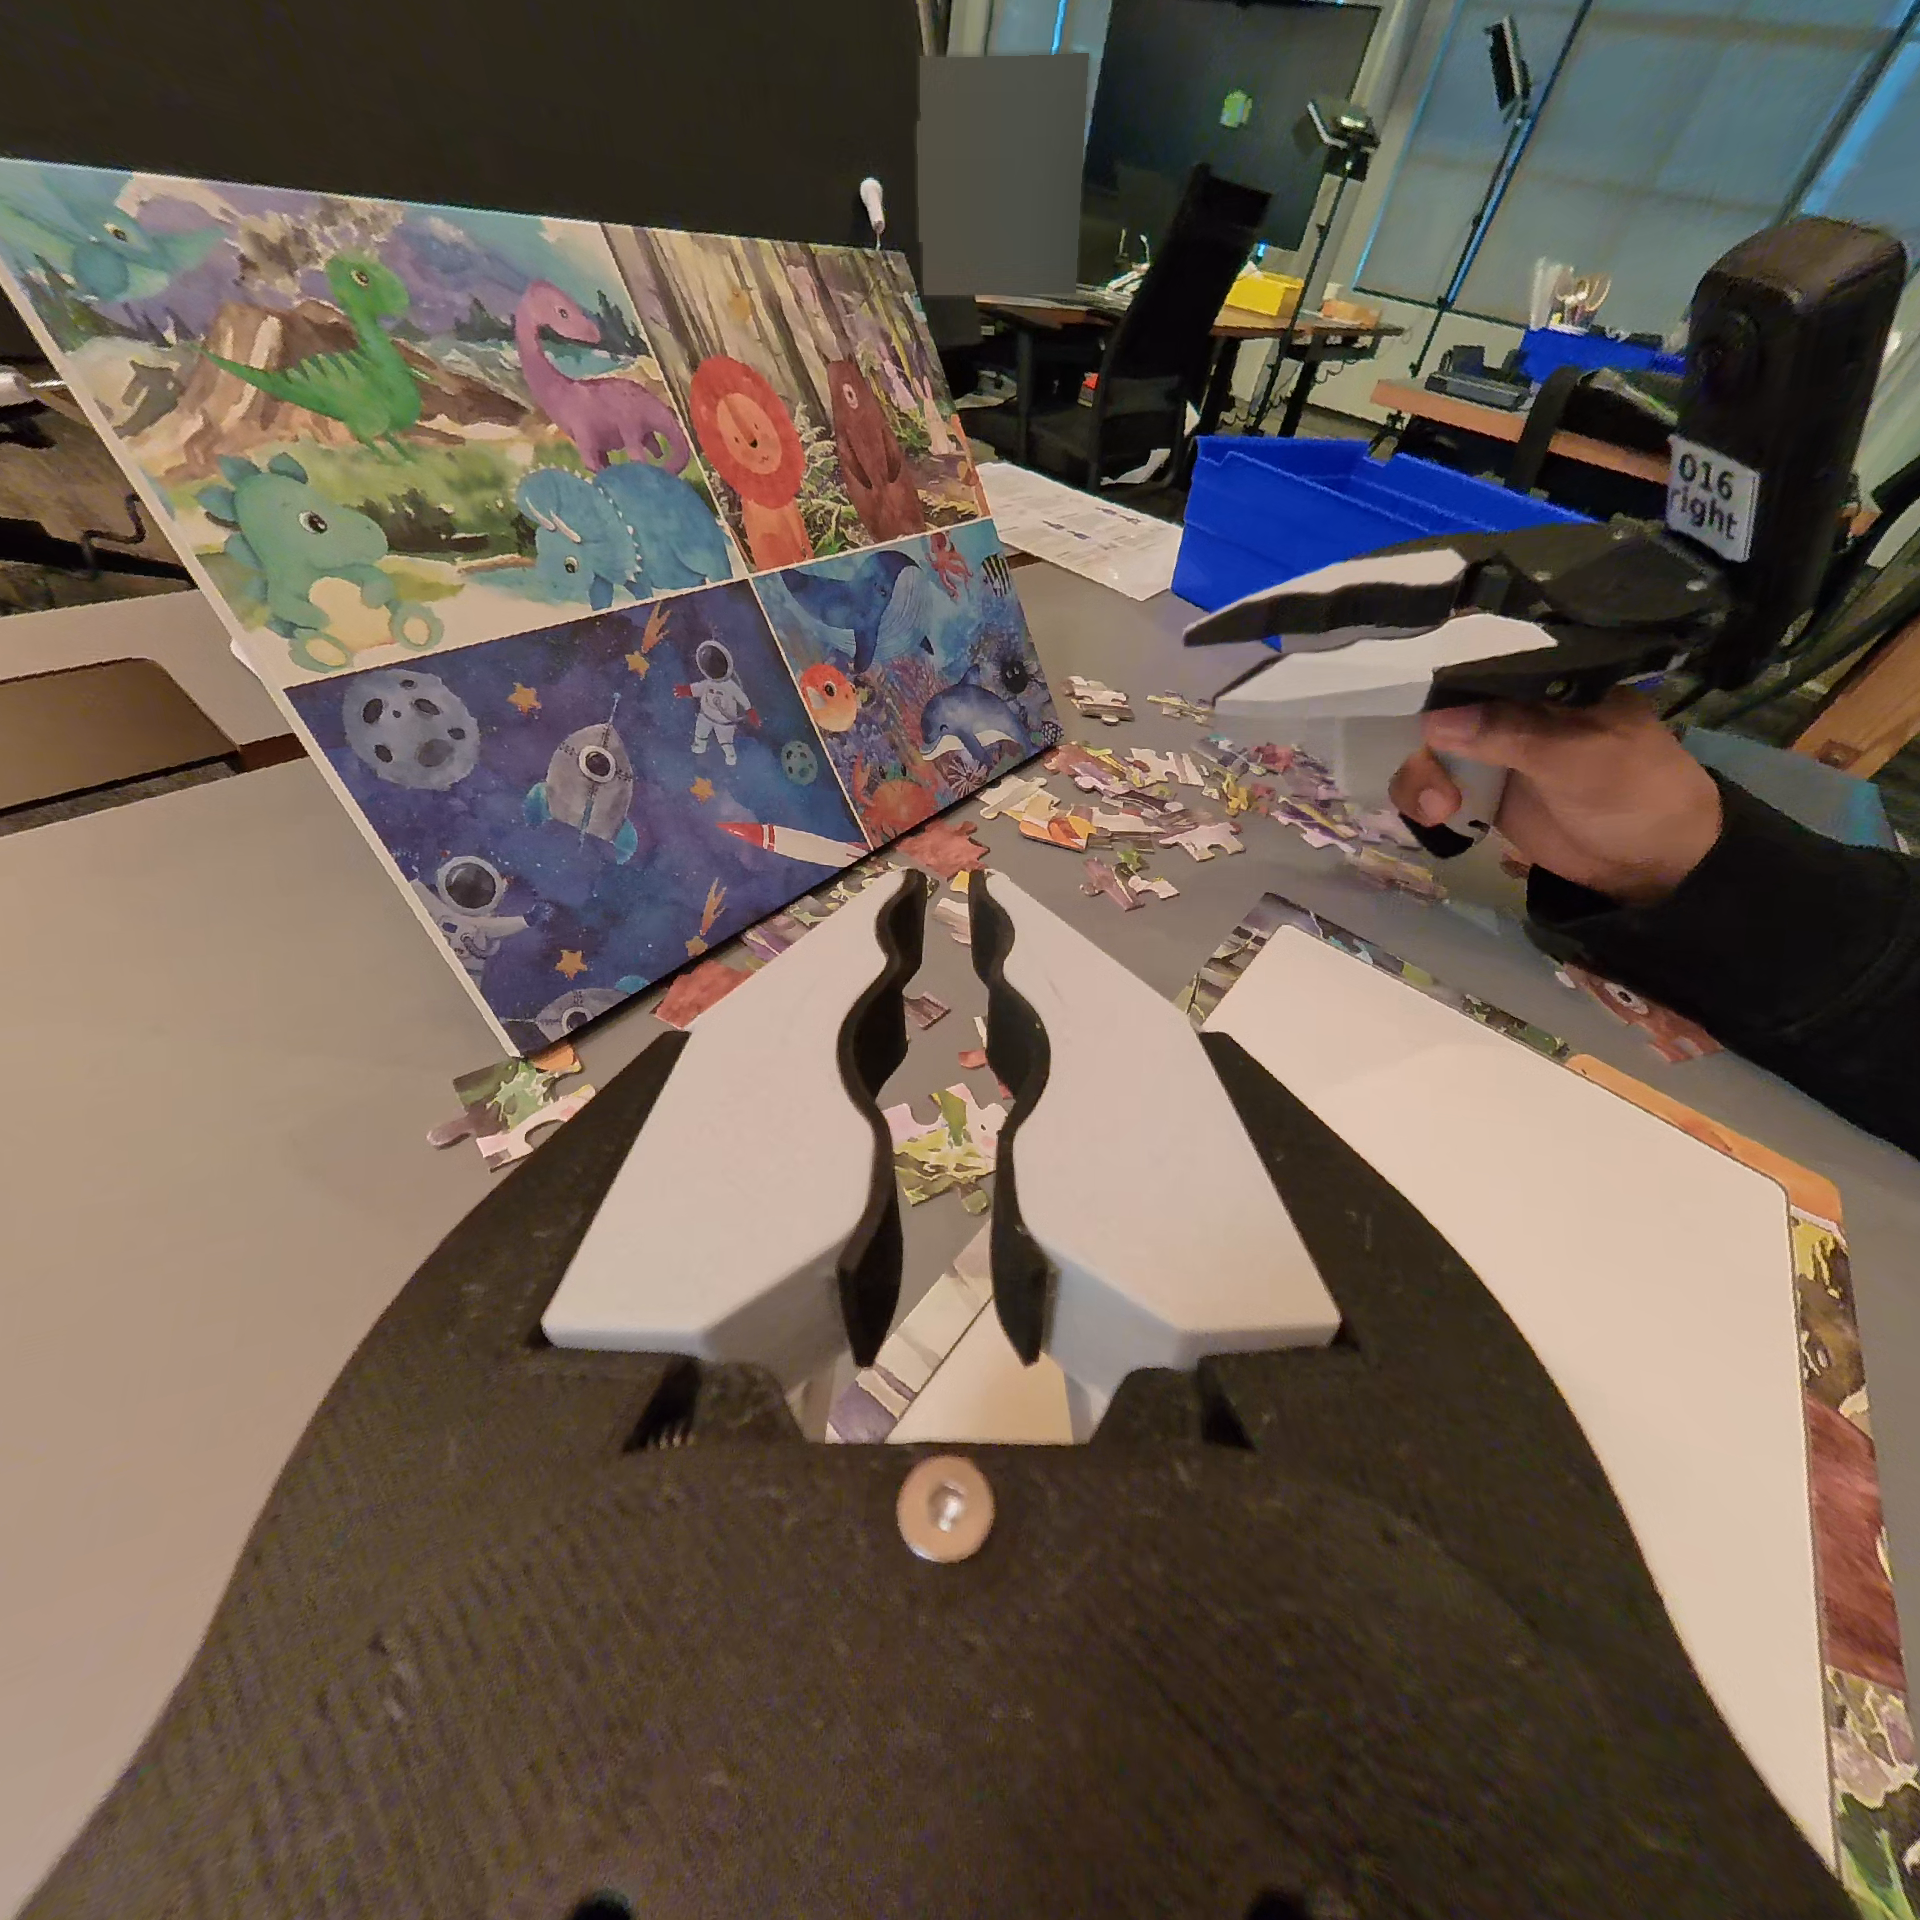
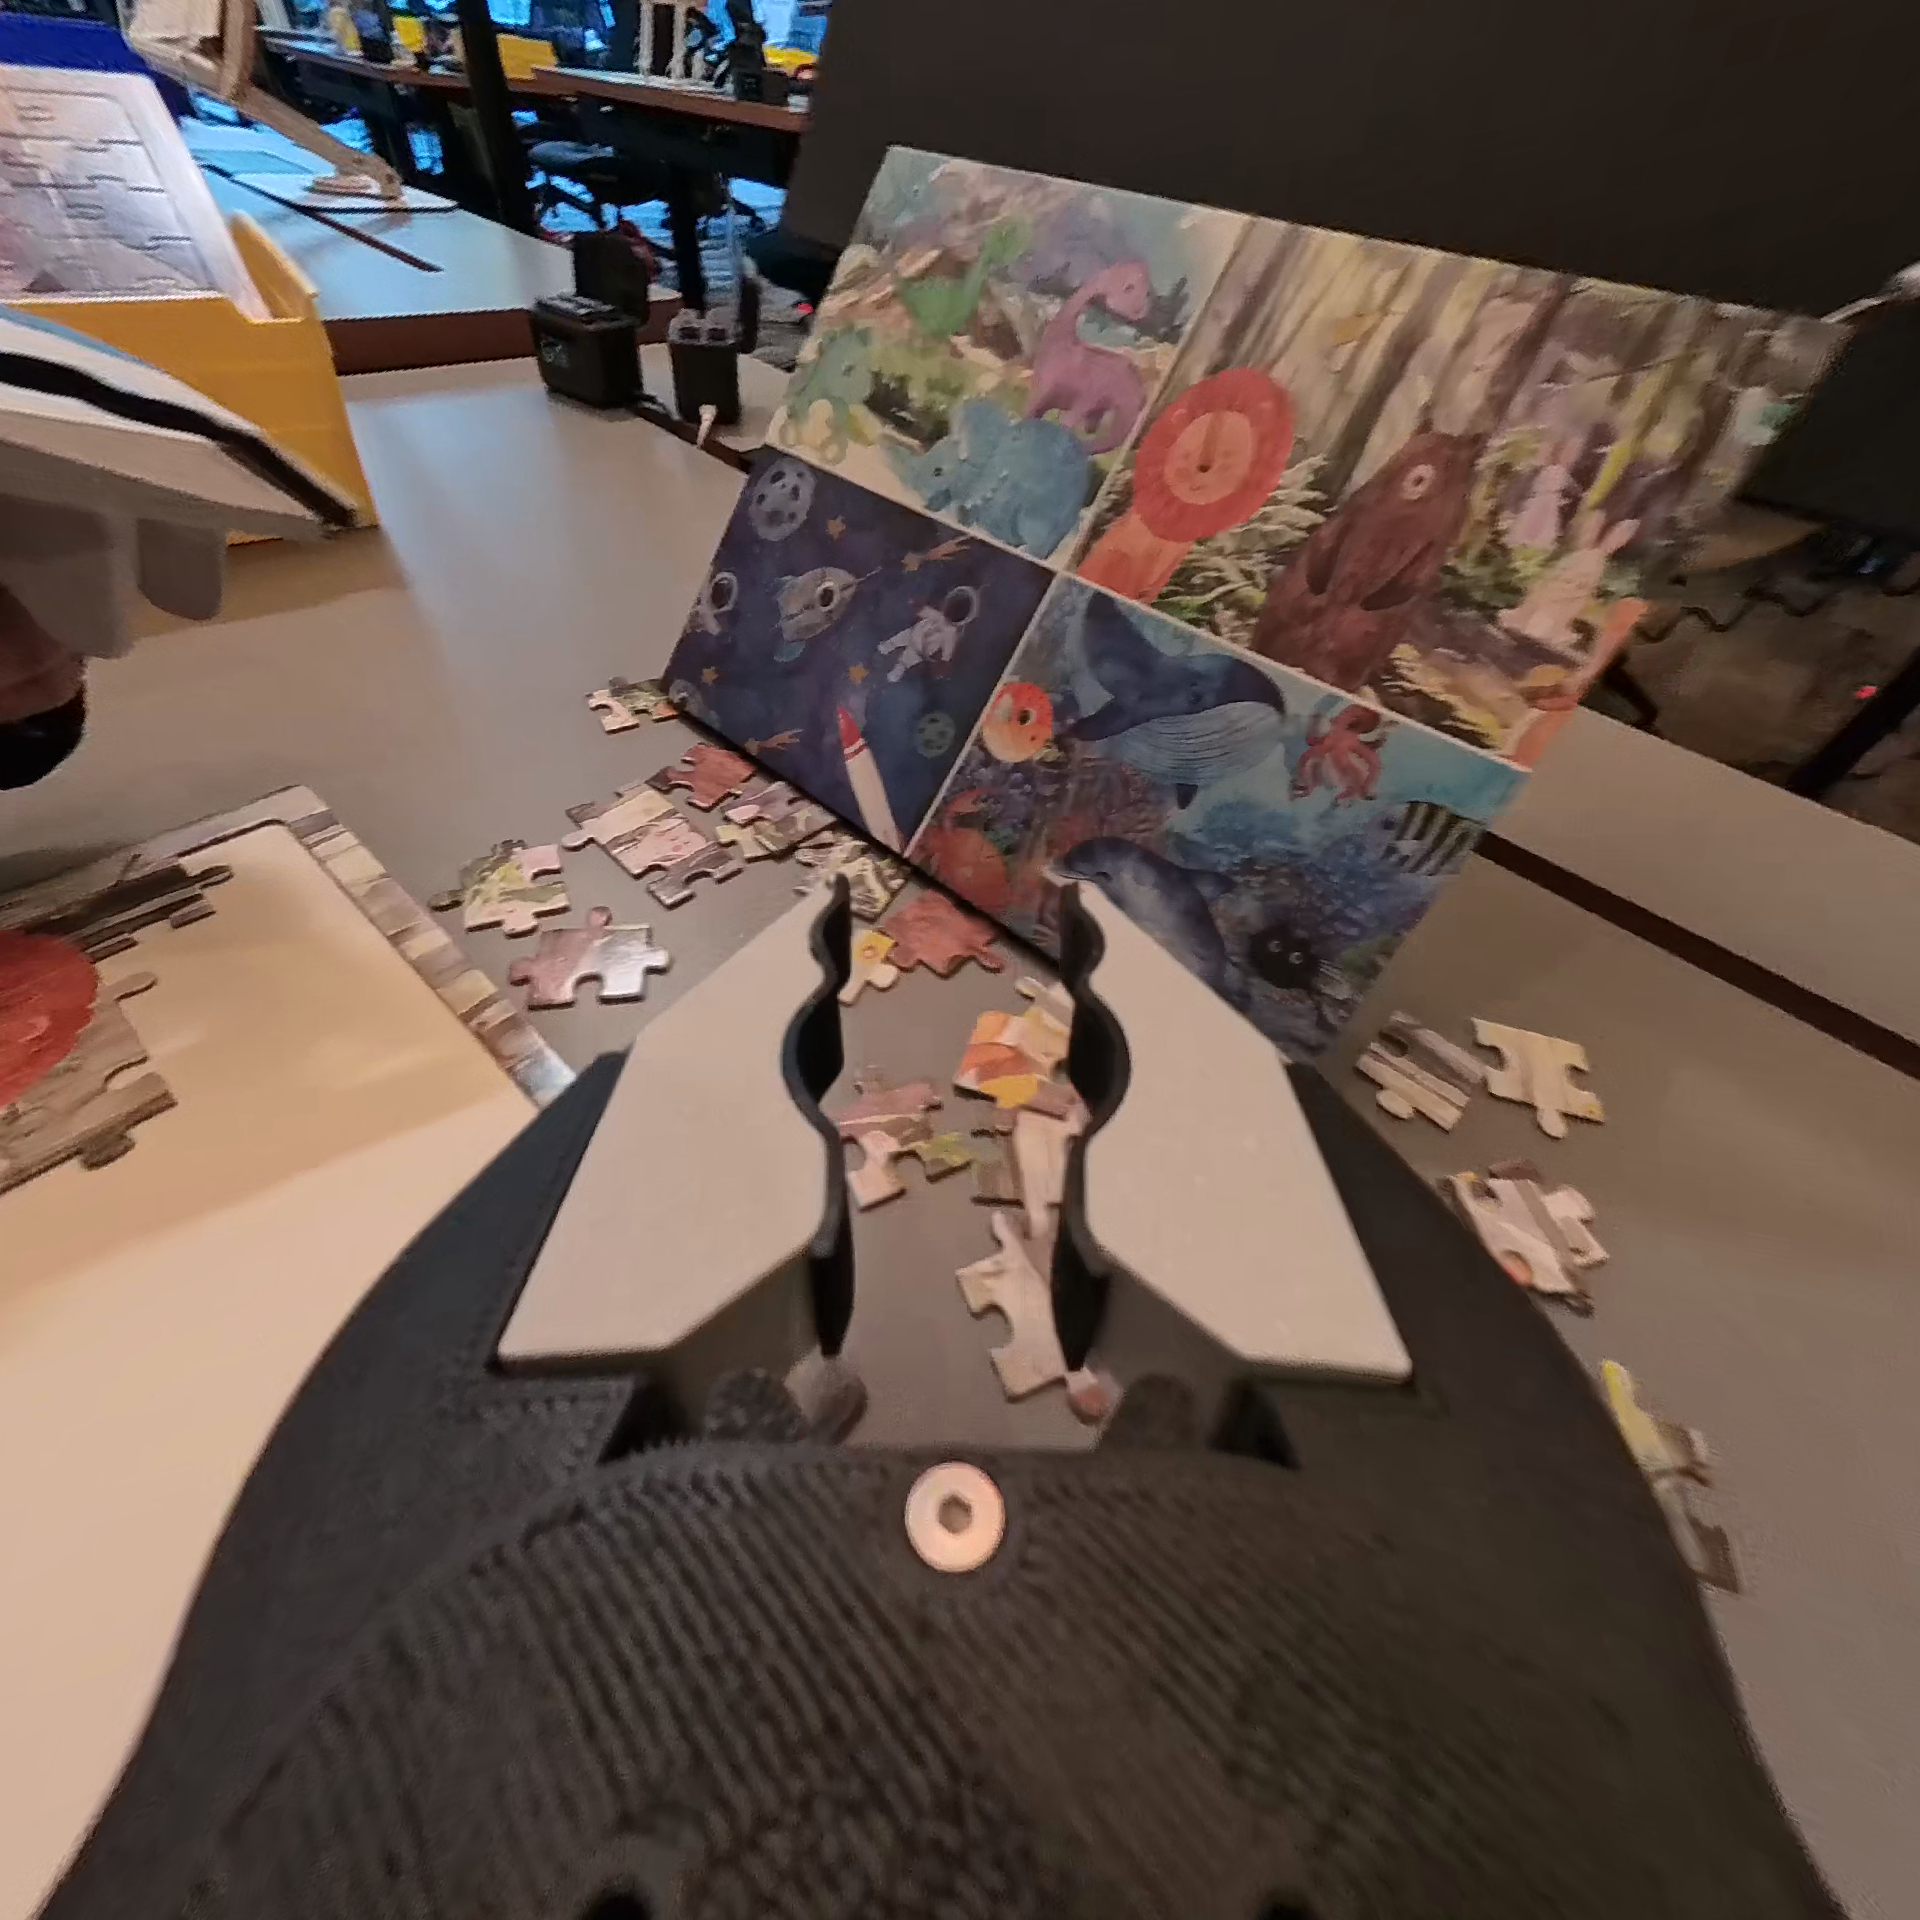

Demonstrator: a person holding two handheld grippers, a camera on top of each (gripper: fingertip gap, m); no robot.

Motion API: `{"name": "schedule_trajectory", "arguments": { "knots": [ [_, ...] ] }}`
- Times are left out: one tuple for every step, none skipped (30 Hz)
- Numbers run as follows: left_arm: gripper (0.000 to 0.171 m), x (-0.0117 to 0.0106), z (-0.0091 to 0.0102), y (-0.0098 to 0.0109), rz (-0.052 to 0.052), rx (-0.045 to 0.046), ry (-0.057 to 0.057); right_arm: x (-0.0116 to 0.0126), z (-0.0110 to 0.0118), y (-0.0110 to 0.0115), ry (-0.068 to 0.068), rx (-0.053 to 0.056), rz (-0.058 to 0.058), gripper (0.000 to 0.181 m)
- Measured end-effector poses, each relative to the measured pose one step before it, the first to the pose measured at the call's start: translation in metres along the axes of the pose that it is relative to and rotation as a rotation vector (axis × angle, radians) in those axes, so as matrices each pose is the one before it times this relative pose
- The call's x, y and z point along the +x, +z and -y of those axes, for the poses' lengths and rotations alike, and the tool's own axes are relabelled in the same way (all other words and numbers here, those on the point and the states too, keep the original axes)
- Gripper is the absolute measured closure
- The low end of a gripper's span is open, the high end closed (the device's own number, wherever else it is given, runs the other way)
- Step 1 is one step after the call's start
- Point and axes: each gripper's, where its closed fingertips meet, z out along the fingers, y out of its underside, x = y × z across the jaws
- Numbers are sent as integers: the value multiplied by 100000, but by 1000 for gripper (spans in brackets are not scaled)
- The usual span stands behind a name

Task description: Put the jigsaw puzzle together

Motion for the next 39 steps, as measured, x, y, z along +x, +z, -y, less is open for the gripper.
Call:
{"name": "schedule_trajectory", "arguments": {
  "knots": [
    [165, 37, 14, 3, -49, 77, 185, 653, 2, -205, 1231, 480, -1714, 142],
    [165, 26, -2, 7, -82, -68, 218, 629, 5, -266, 1804, 717, -1262, 142],
    [165, -3, -1, -6, 101, -50, 258, 545, 57, -215, 2141, 941, -869, 142],
    [165, -28, -2, -13, 185, 15, 223, 440, 106, -181, 2241, 1046, -575, 142],
    [164, -8, 21, -15, 70, 117, 87, 361, 111, -174, 2122, 1035, -342, 142],
    [164, 13, 34, -22, -137, 210, -23, 309, 93, -140, 1757, 905, -227, 141],
    [164, 17, 30, -11, -151, 161, -36, 262, 64, -96, 1174, 628, -279, 141],
    [164, -4, 15, -12, -39, 124, 24, 169, 41, -51, 446, 292, -395, 140],
    [163, 9, -4, -1, -50, 56, 42, 123, 12, -29, -220, 44, -476, 140],
    [163, 15, 12, 6, -126, 84, 40, 77, 29, -29, -828, 39, -449, 137],
    [163, 34, -7, 23, -214, 4, 37, 110, 46, -35, -1516, -153, -746, 136],
    [162, 41, -42, 38, -189, -202, 78, 255, 18, -93, -2166, -483, -1551, 135],
    [162, 0, -47, 41, 11, -249, 170, 382, 50, -135, -2445, -441, -2248, 134],
    [162, 5, -40, 26, 64, -237, 206, 437, 89, -172, -2105, -57, -2321, 133],
    [162, 20, -21, 23, 9, -158, 208, 423, 122, -185, -1278, 372, -2040, 133],
    [162, 12, -20, 24, 39, -80, 147, 388, 142, -172, -244, 695, -1515, 133],
    [161, 22, -11, 20, -85, -104, 68, 320, 132, -151, 658, 810, -868, 132],
    [161, 24, -22, 28, -136, -123, 32, 289, 91, -127, 1317, 735, -388, 132],
    [161, 23, -23, 14, -126, -118, 9, 269, 67, -105, 1683, 655, -198, 132],
    [160, 8, -3, 17, -103, -55, 7, 270, 62, -90, 1781, 706, -210, 132],
    [160, 5, -6, 4, -49, 29, 10, 249, 67, -93, 1716, 759, -167, 132],
    [160, -6, 8, -9, -45, 65, -36, 205, 54, -81, 1551, 657, -36, 133],
    [160, 10, 13, 0, -87, 93, -68, 158, 34, -52, 1263, 425, 67, 133],
    [160, -4, 10, -8, -48, 78, -54, 116, 6, -42, 798, 172, 24, 133],
    [160, -4, 15, -13, -36, 43, -56, 114, -7, -28, 247, 53, -207, 133],
    [160, -10, 1, -6, -15, 80, -55, 74, 3, -24, -216, -29, -356, 133],
    [159, 4, 15, 0, -84, 26, -73, 53, -9, -7, -480, -137, -397, 133],
    [159, 8, -5, 4, -56, 30, -28, 30, 2, -11, -547, -129, -397, 133],
    [159, 4, 1, -5, 13, 25, 14, 18, 14, -11, -480, -43, -290, 134],
    [159, 1, 9, -2, -15, -9, 37, 8, 18, -15, -363, -7, -223, 133],
    [159, 7, 2, 2, 31, 30, 42, 21, 6, -19, -237, -15, -221, 134],
    [159, 1, 1, 1, -11, 8, 10, 46, 7, -8, -70, -10, -234, 134],
    [159, 7, 0, 7, -6, 0, 10, 65, 13, -28, 104, 58, -236, 134],
    [159, -1, -2, -1, 6, -12, 10, 67, 17, -38, 209, 99, -189, 133],
    [159, 11, -4, 5, -34, -33, 10, 83, 35, -46, 234, 170, -206, 134],
    [159, 6, 4, 3, 41, 43, 28, 92, 44, -42, 251, 232, -275, 134],
    [159, 2, -3, -1, -23, -21, 22, 88, 54, -50, 204, 239, -268, 134],
    [159, 6, 0, 1, 30, 17, 49, 102, 54, -58, 130, 242, -375, 134],
    [159, -4, 4, 2, 21, 28, 16, 110, 71, -75, 114, 312, -449, 134]
  ]
}}
